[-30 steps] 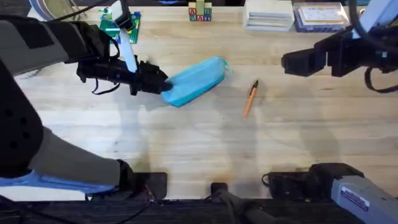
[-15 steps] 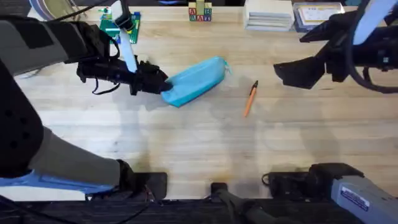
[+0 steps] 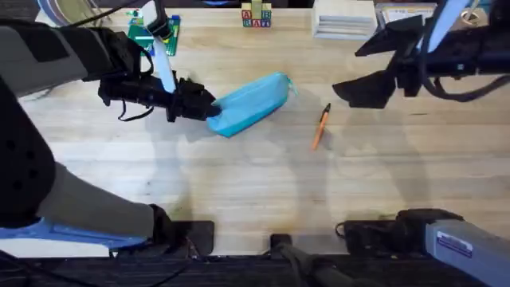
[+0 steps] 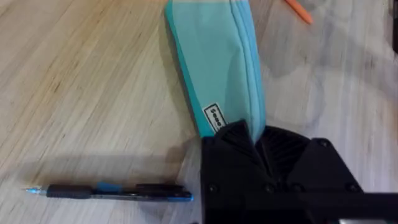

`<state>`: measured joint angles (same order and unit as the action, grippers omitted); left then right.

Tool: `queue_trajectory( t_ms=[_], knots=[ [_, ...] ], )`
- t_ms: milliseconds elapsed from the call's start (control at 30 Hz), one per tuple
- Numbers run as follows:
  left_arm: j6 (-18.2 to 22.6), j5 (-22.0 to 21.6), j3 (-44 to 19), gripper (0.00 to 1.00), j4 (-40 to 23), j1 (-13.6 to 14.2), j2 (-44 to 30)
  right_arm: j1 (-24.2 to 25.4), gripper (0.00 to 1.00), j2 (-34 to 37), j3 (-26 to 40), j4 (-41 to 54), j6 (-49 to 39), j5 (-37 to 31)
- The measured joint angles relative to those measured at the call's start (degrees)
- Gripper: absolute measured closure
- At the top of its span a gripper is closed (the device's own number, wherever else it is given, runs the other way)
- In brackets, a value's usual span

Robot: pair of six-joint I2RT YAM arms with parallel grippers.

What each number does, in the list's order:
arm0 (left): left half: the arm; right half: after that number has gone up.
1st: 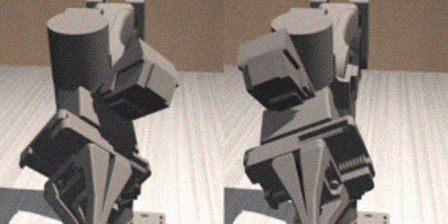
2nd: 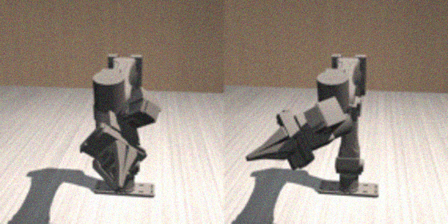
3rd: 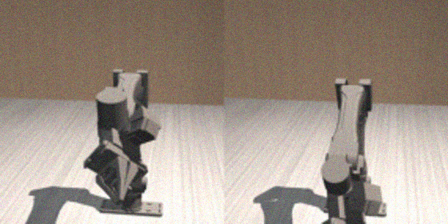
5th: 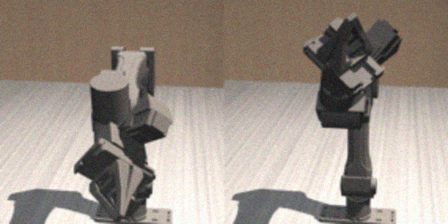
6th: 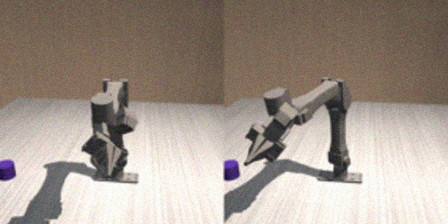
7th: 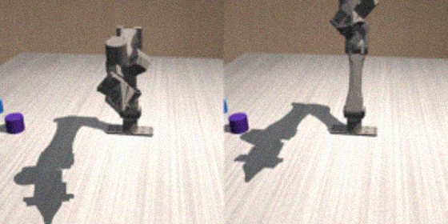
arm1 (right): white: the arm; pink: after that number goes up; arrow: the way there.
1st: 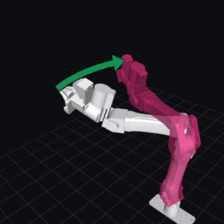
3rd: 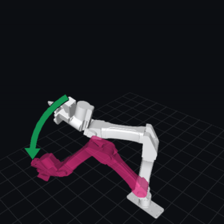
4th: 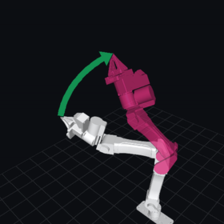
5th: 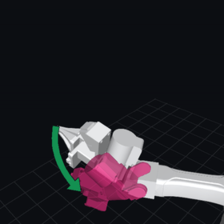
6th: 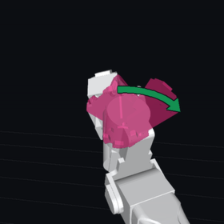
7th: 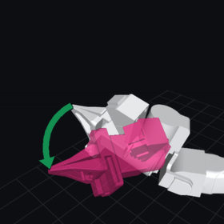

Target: Unzip the bag, pick up the pens from the table one at a time and place them inside, then zip the bag closed.

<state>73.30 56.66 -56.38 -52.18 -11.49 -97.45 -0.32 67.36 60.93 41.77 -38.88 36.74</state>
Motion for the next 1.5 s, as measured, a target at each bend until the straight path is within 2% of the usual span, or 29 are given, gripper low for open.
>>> queue_trajectory(
  t_ms=[367,667,1133,1500],
  knots=[
    [0.0,0.0,0.0,0.959,0.0,0.0,0.0,0.0,0.010,9.7,0.0,-8.9,-0.6,3.6],
    [0.0,0.0,0.0,0.959,0.0,0.0,0.0,0.0,0.046,16.3,0.0,-11.4,-5.5,6.1],
    [0.0,0.0,0.0,0.959,0.0,0.0,0.0,0.0,0.040,26.8,0.1,-17.3,-9.3,6.7],
    [0.0,0.0,0.0,0.959,0.0,0.0,0.0,0.0,0.038,33.5,0.1,-21.3,-13.4,11.6]
  ],
)
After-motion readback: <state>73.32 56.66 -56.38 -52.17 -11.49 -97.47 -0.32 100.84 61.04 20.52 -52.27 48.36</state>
